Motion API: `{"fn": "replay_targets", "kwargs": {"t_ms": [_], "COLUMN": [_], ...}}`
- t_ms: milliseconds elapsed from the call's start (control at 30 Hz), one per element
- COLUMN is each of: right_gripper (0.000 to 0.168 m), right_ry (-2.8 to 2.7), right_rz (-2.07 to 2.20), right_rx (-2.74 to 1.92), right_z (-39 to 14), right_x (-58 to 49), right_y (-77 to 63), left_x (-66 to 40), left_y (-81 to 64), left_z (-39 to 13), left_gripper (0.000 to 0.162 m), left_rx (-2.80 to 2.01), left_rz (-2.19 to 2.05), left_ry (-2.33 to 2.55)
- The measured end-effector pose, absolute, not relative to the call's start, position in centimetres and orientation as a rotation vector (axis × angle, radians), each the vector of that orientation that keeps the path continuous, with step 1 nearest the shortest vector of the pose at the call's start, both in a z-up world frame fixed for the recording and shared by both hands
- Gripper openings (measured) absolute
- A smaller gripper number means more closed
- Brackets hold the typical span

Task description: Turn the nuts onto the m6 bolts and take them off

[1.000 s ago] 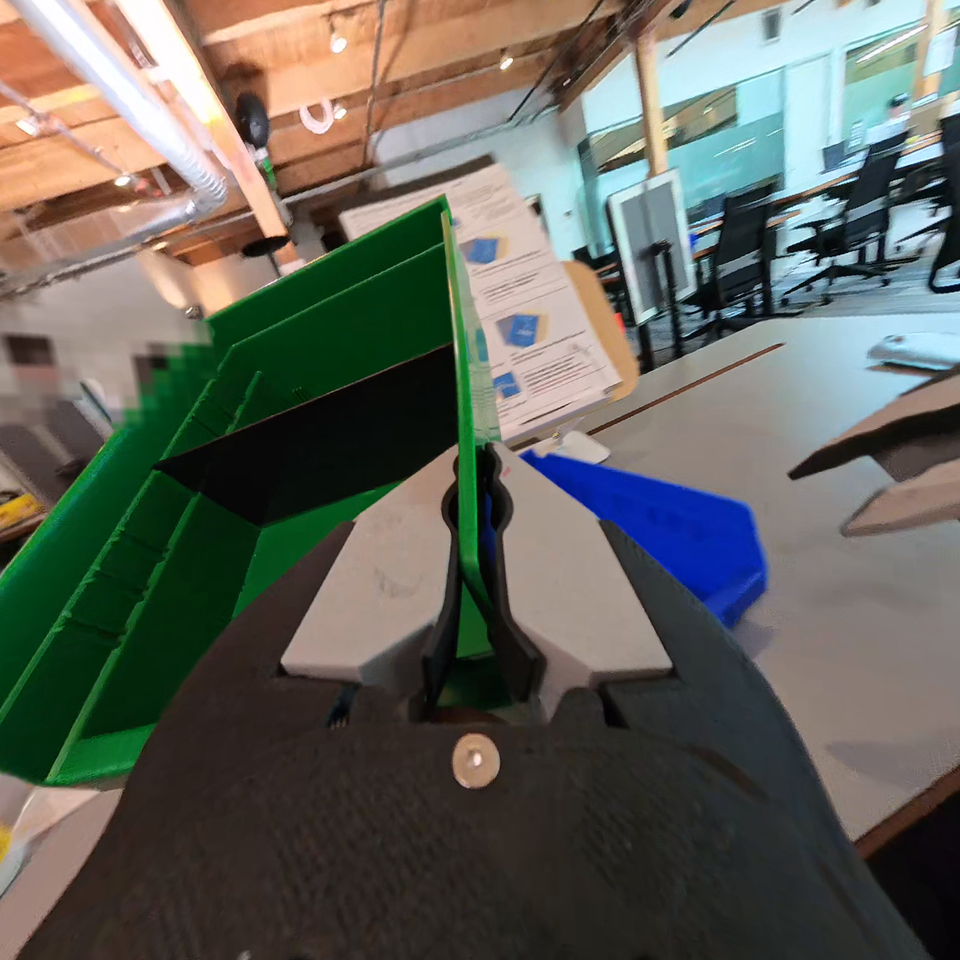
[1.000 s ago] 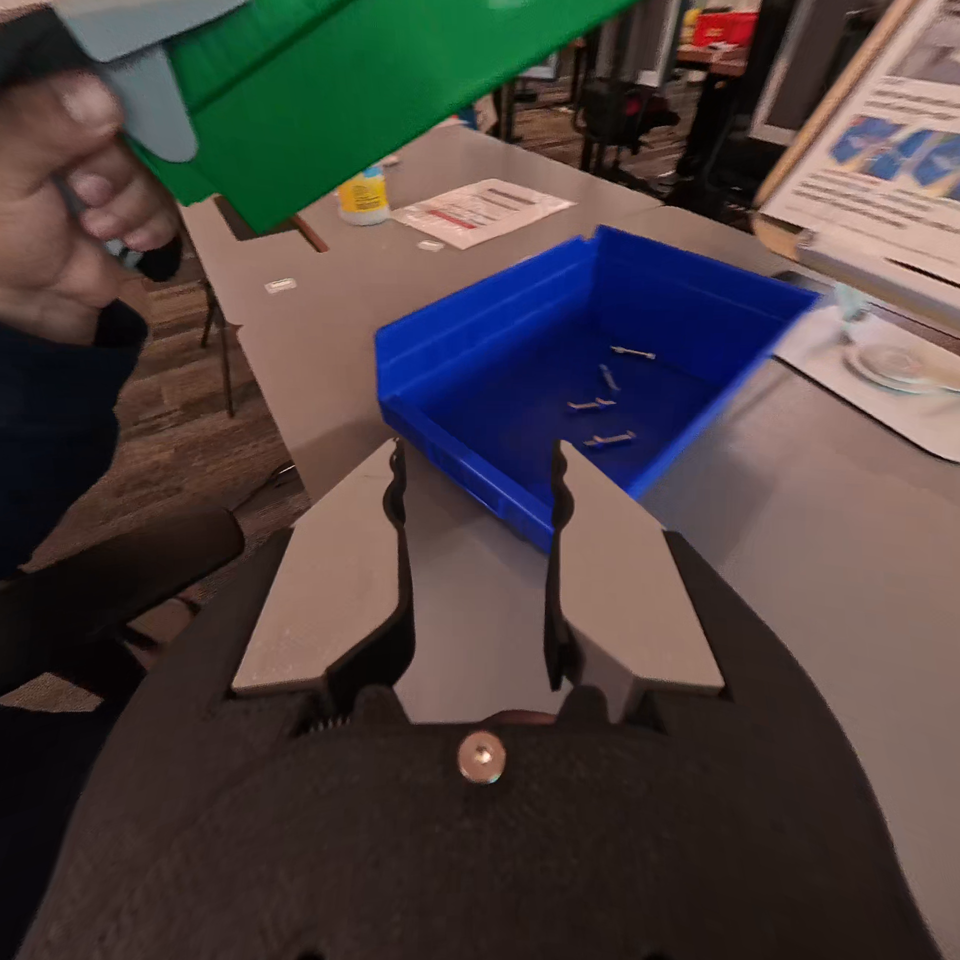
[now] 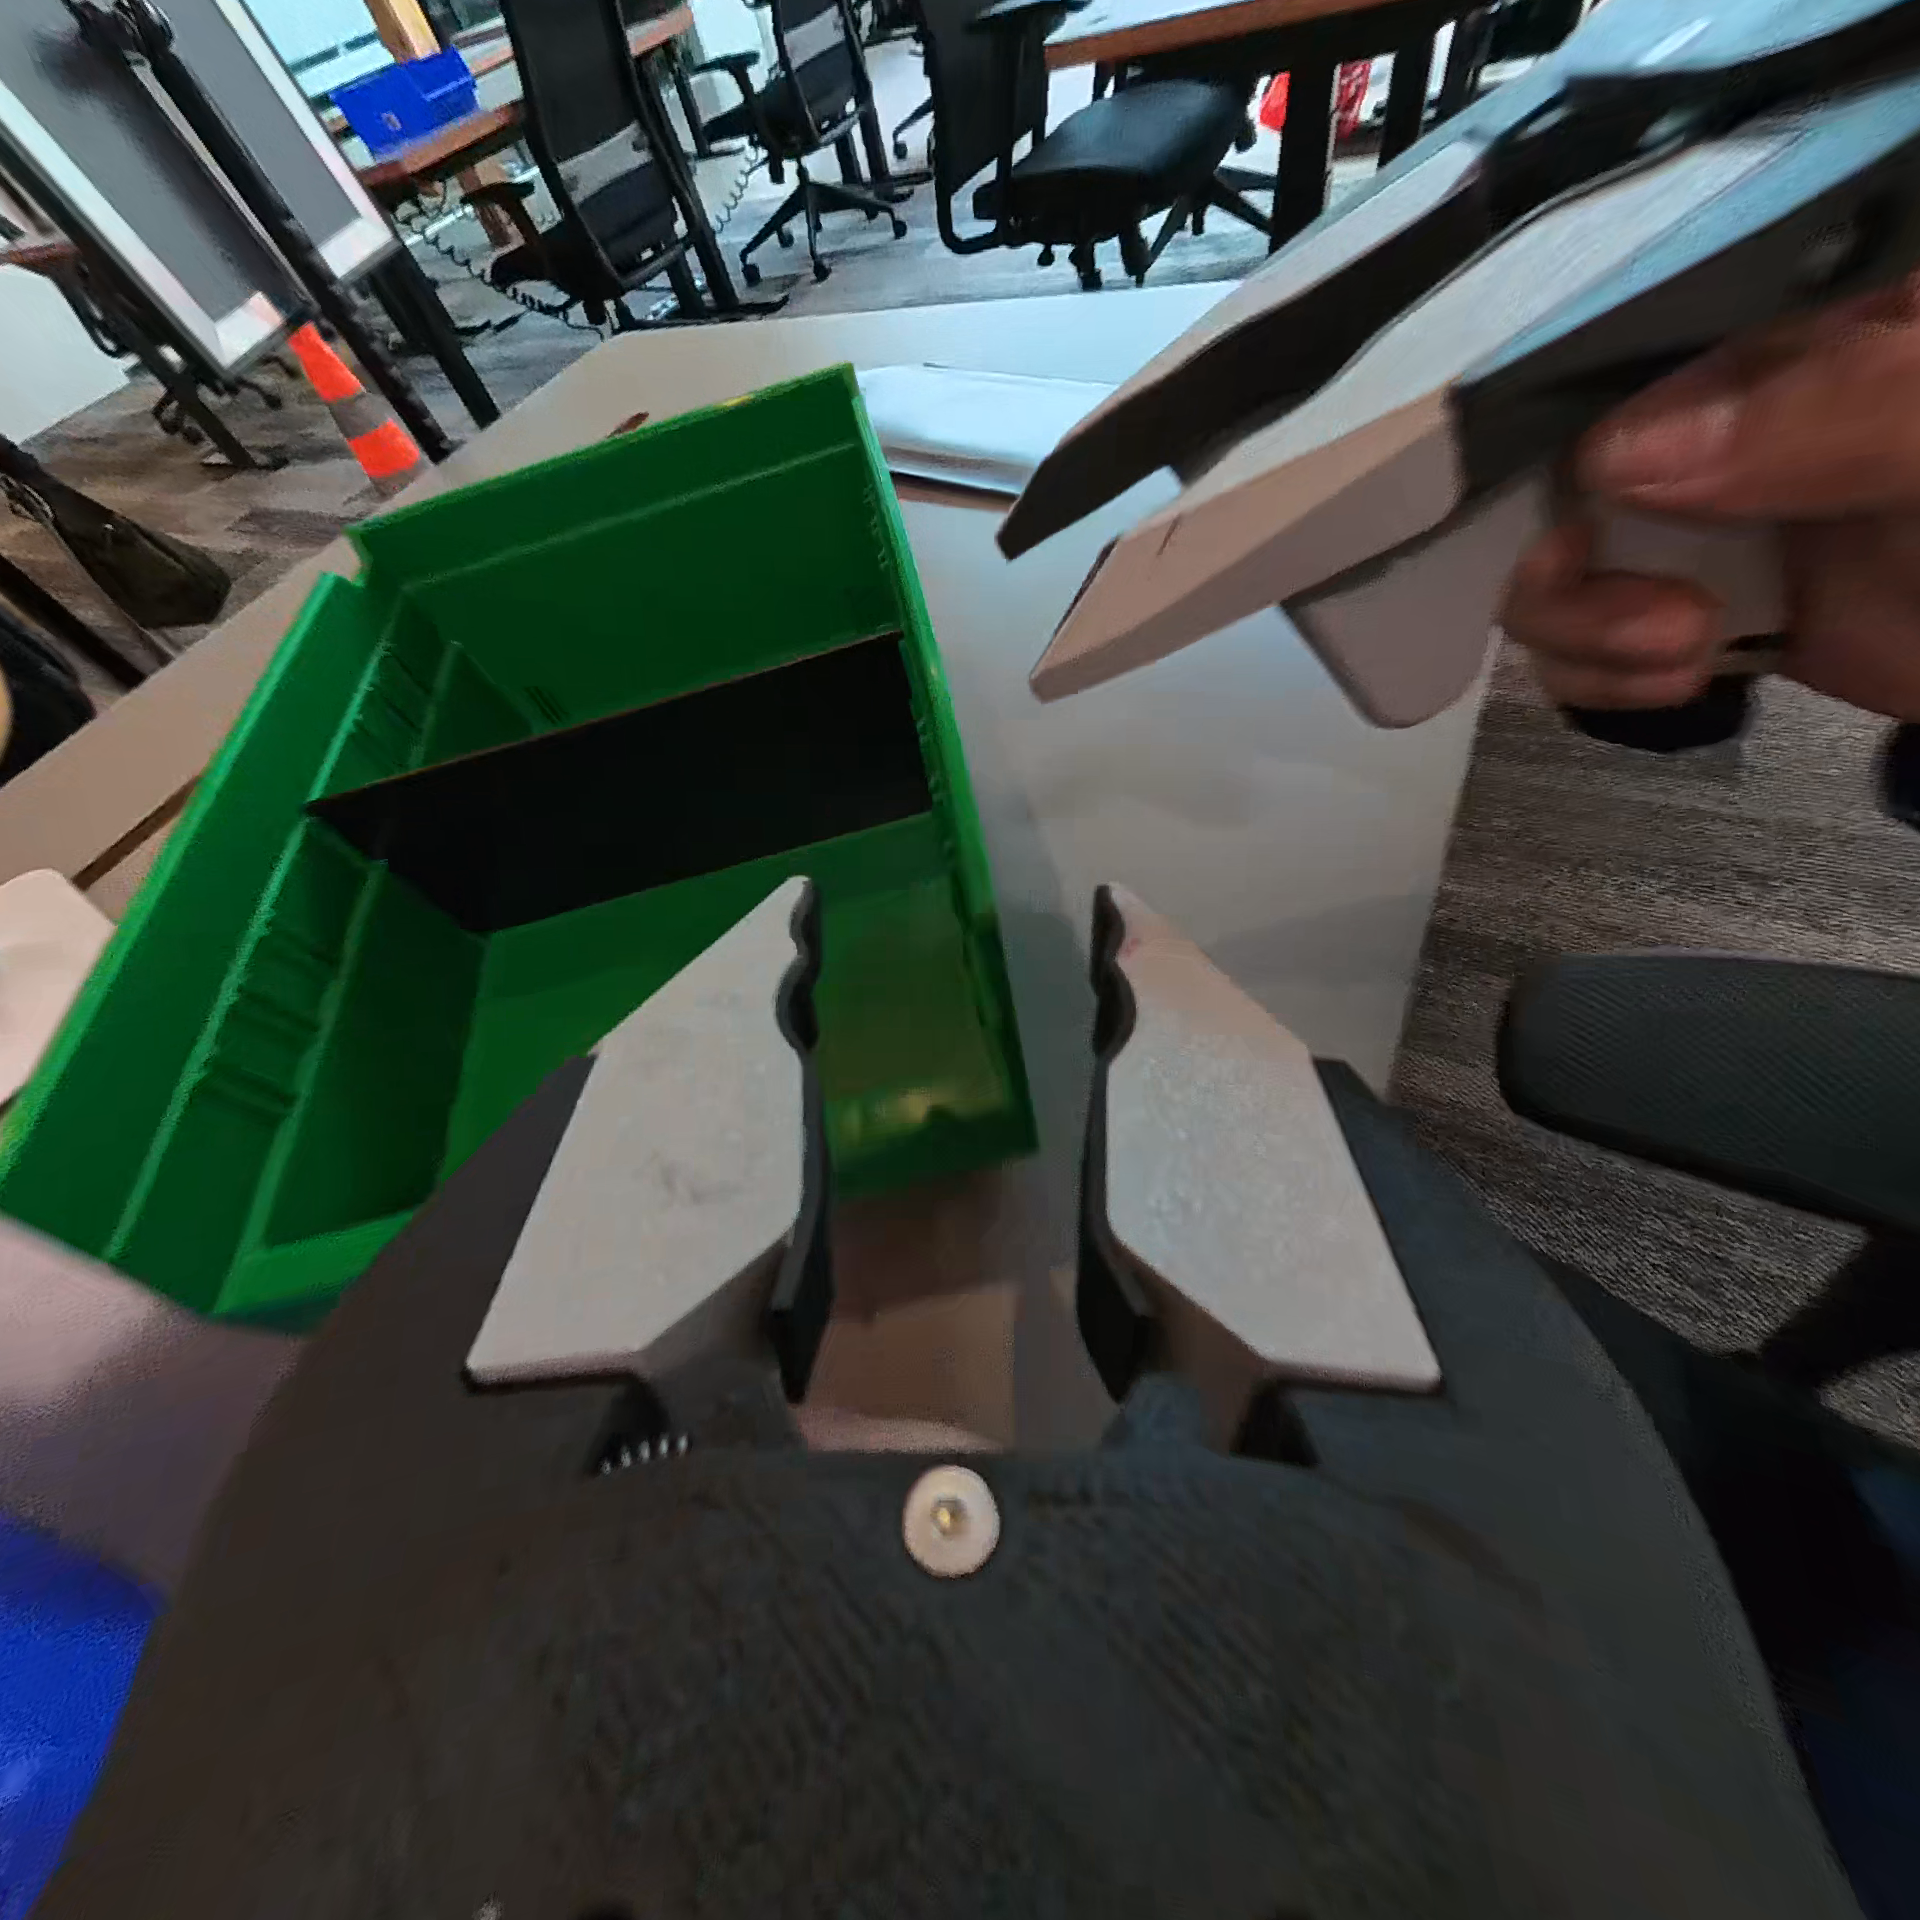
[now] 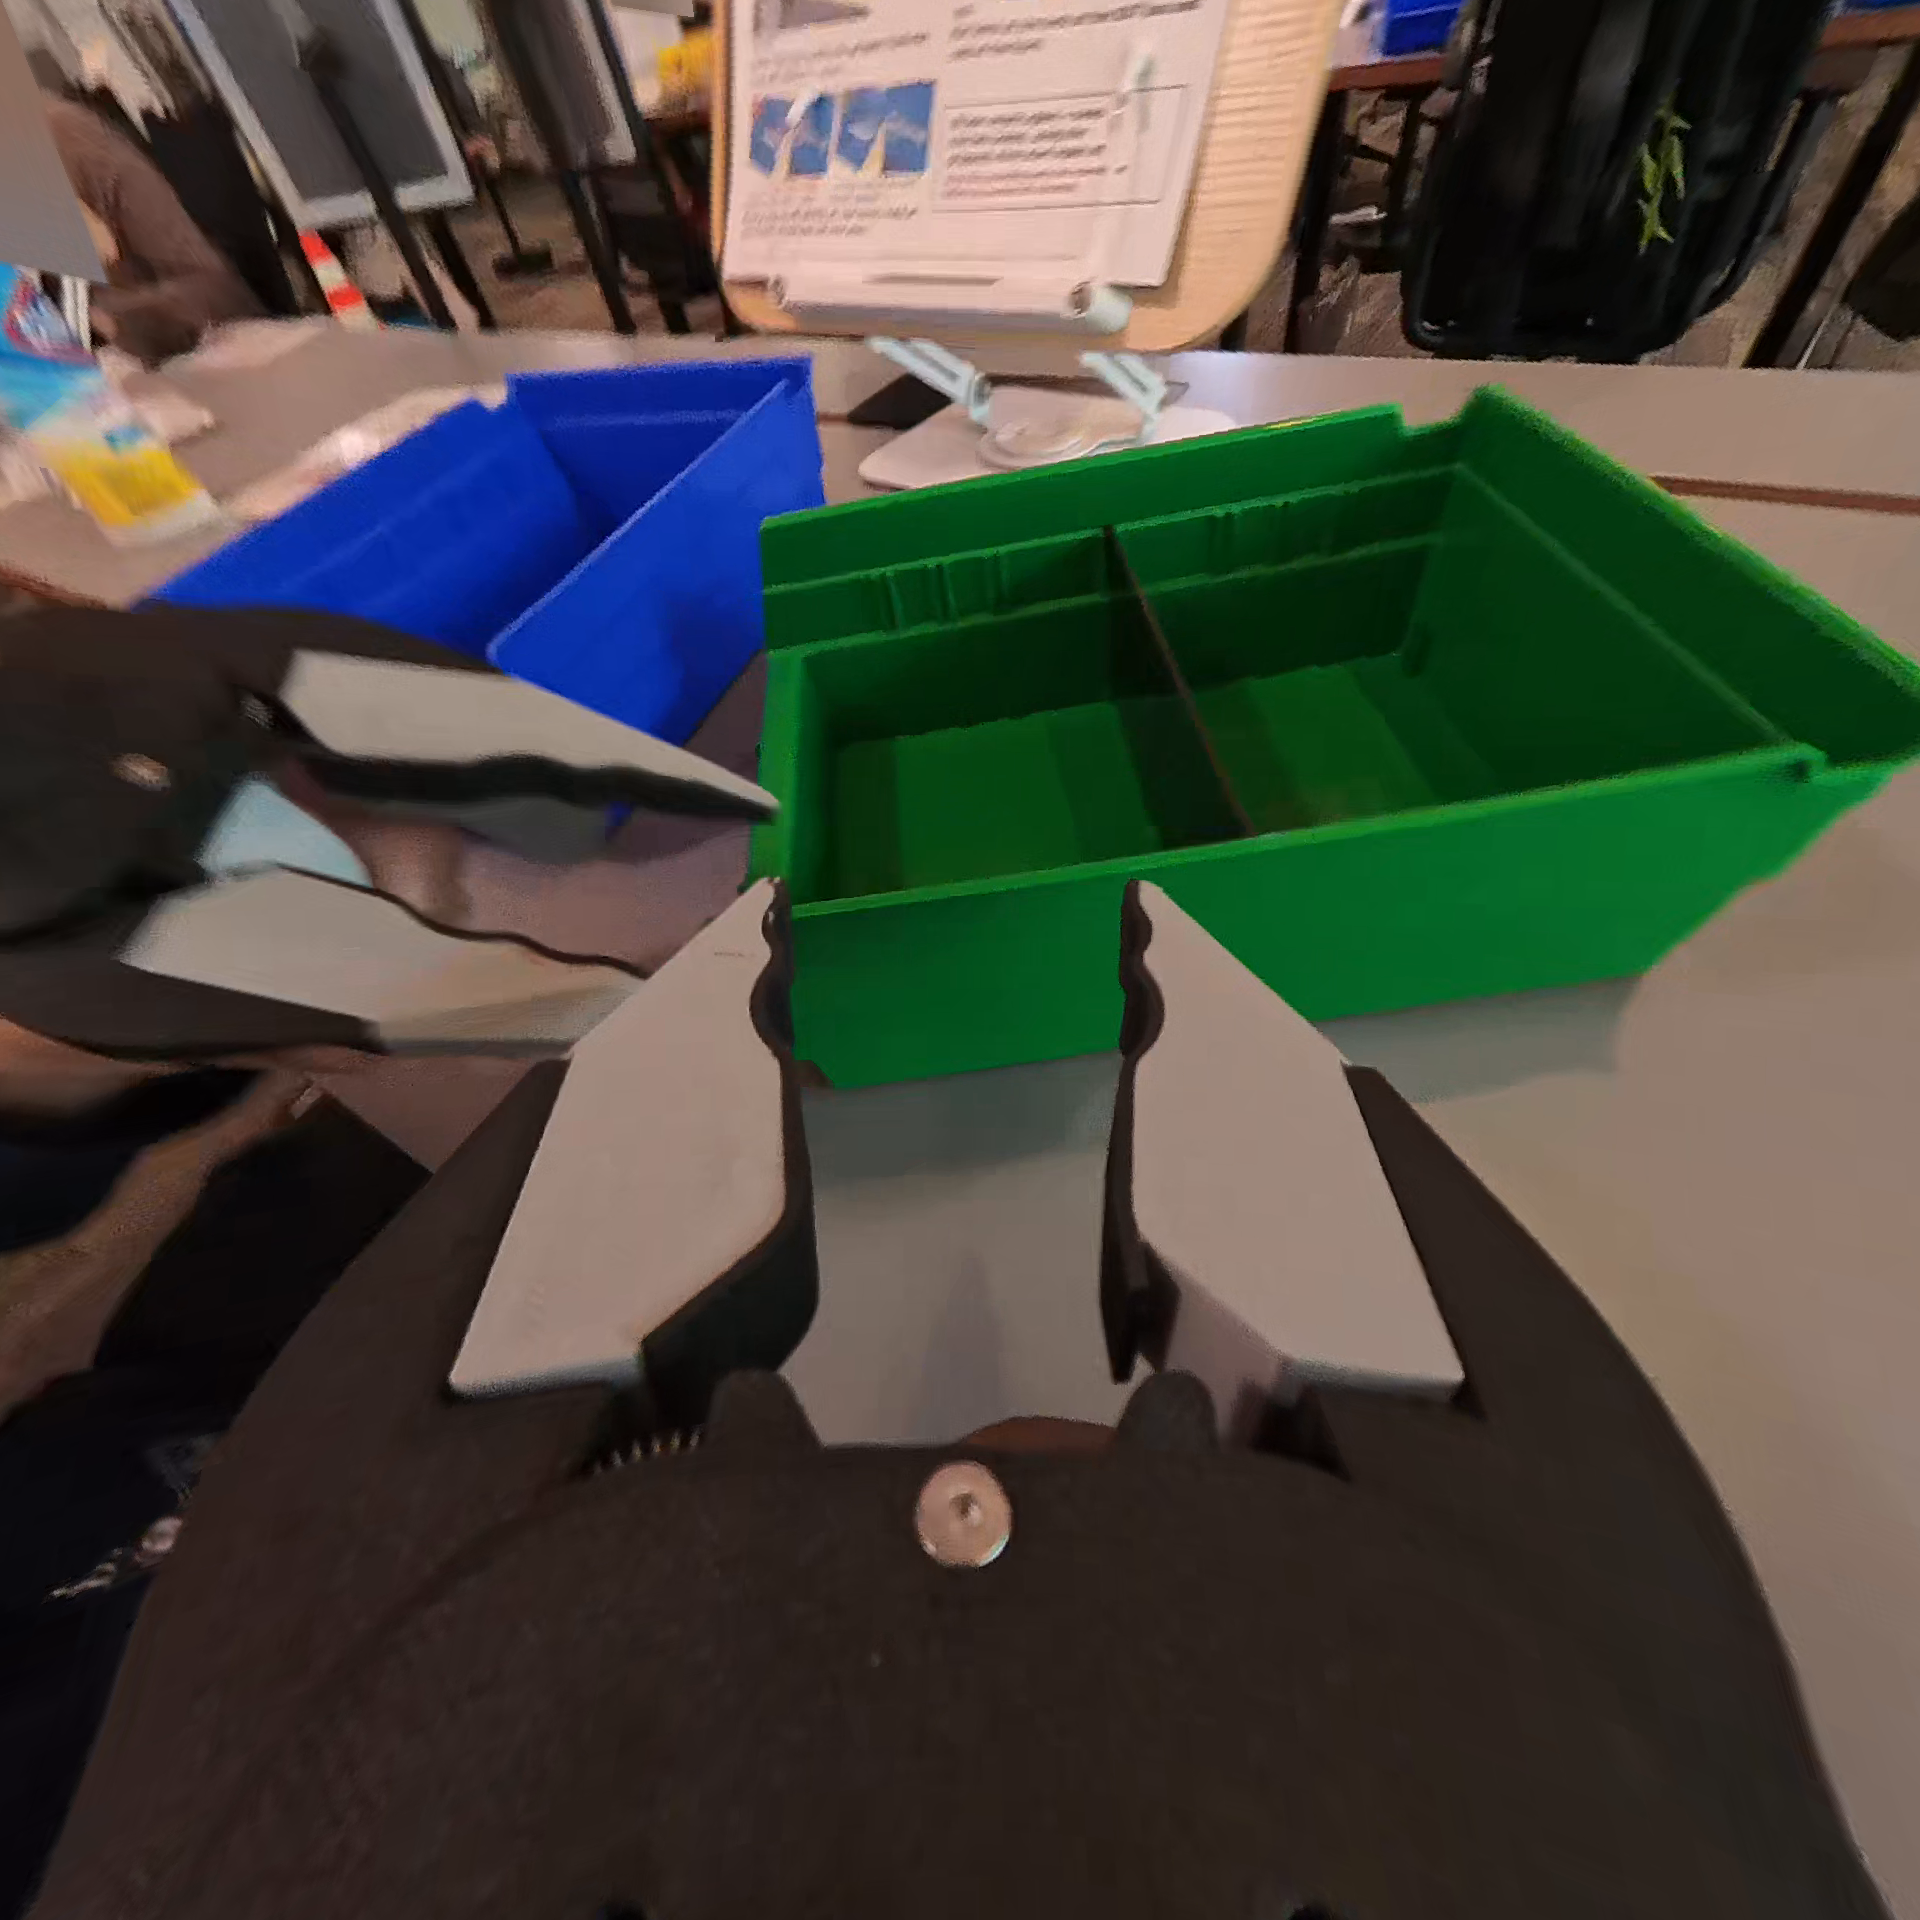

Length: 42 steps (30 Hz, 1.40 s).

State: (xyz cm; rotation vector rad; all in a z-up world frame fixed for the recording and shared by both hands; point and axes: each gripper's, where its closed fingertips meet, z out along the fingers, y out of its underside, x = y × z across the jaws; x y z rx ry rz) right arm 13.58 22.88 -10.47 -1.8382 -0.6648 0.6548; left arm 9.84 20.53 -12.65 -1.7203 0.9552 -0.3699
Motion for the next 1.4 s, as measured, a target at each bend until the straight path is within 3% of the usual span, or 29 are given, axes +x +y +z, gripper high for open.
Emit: {"fn": "replay_targets", "kwargs": {"t_ms": [33, 167, 367, 433, 533, 567, 600, 633, 733, 867, 933, 1067, 1133, 1167, 1233, 1333, 1400], "right_gripper": [0.063, 0.063, 0.059, 0.062, 0.076, 0.067, 0.061, 0.061, 0.062, 0.07, 0.071, 0.072, 0.065, 0.055, 0.055, 0.018, 0.017], "right_ry": [-0.694, -0.784, -0.95, -0.951, -0.884, -0.834, -0.778, -0.74, -0.75, -0.818, -0.822, -0.81, -0.804, -0.807, -0.823, -0.915, -0.937], "right_rz": [0.613, 0.555, -0.011, -0.014, -0.192, -0.263, -0.302, -0.282, 0.004, 0.273, 0.337, 0.389, 0.358, 0.319, 0.321, 0.381, 0.362], "right_rx": [-1.837, -1.777, -1.852, -1.85, -1.896, -1.922, -1.944, -1.963, -1.941, -1.915, -1.9, -1.962, -1.994, -2.014, -2.004, -2.019, -2.018], "right_z": [-10.5, -9.9, -14.6, -14.6, -14.0, -13.8, -13.6, -13.4, -12.9, -13.8, -14.1, -15.7, -16.6, -17.2, -17.1, -17.6, -17.8], "right_x": [12.8, 8.5, 8.4, 9.7, 15.4, 17.8, 19.8, 20.8, 18.5, 12.7, 9.9, 5.4, 4.1, 4.1, 4.1, 4.4, 5.9], "right_y": [22.6, 21.0, 23.6, 24.1, 27.1, 28.4, 29.3, 29.7, 28.6, 27.3, 27.8, 30.5, 32.2, 32.9, 33.1, 31.0, 30.1], "left_x": [8.4, 0.3, -13.9, -17.9, -22.6, -24.4, -26.0, -27.0, -27.5, -19.2, -16.6, -14.8, -14.2, -14.4, -15.2, -16.9, -17.4], "left_y": [19.3, 16.2, 17.4, 17.9, 18.6, 18.9, 19.1, 19.1, 18.5, 16.0, 16.1, 18.7, 19.5, 20.0, 21.0, 21.6, 21.2], "left_z": [-11.8, -10.3, -14.9, -16.1, -15.2, -14.8, -14.7, -14.8, -13.7, -13.9, -15.3, -16.9, -17.2, -17.3, -17.3, -17.4, -17.4], "left_gripper": [0.053, 0.053, 0.057, 0.056, 0.025, 0.014, 0.035, 0.043, 0.048, 0.06, 0.065, 0.042, 0.021, 0.019, 0.018, 0.025, 0.033], "left_rx": [-1.707, -1.711, -1.956, -2.001, -1.924, -1.915, -1.931, -1.956, -1.938, -1.939, -1.962, -1.942, -1.962, -1.971, -1.972, -1.975, -1.986], "left_rz": [-0.386, -0.332, 0.017, 0.134, 0.186, 0.194, 0.176, 0.145, 0.047, -0.363, -0.322, -0.071, -0.086, -0.081, -0.065, -0.057, -0.087], "left_ry": [0.954, 0.908, 0.751, 0.702, 0.629, 0.56, 0.496, 0.455, 0.395, 0.531, 0.589, 0.628, 0.611, 0.581, 0.542, 0.498, 0.502]}}
